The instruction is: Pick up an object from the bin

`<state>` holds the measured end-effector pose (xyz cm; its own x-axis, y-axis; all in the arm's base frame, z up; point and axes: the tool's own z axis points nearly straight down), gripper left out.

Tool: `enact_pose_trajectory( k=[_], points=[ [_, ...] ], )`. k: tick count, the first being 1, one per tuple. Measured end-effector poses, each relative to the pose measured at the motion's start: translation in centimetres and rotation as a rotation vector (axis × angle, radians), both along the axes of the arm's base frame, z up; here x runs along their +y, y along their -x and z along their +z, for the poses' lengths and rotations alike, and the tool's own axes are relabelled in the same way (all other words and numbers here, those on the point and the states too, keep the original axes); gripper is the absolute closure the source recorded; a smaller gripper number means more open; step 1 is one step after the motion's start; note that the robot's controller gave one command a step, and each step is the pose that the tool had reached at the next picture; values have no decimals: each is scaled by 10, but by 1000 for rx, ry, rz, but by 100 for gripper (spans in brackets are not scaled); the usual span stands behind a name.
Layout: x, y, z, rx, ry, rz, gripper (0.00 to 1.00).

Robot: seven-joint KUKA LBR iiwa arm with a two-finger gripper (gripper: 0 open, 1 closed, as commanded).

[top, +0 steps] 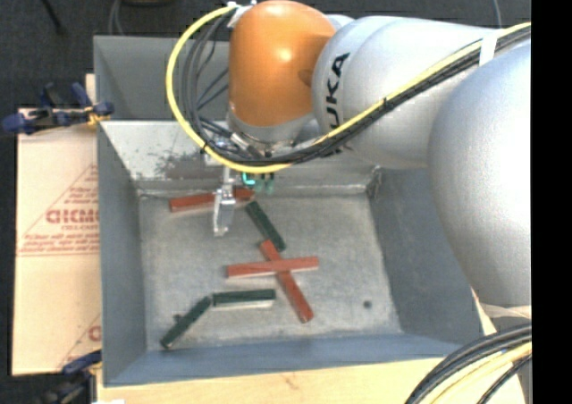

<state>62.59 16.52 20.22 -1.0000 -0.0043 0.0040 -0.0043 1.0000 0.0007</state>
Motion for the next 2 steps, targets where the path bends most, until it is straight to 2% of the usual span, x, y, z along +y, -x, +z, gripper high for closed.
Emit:
enact_pose_trajectory(
  k=[1,2],
  points=[
    [-1,-2,5,-8,-1,-3,0],
    [-1,-1,5,-9,-1,-1,0]
  ],
)
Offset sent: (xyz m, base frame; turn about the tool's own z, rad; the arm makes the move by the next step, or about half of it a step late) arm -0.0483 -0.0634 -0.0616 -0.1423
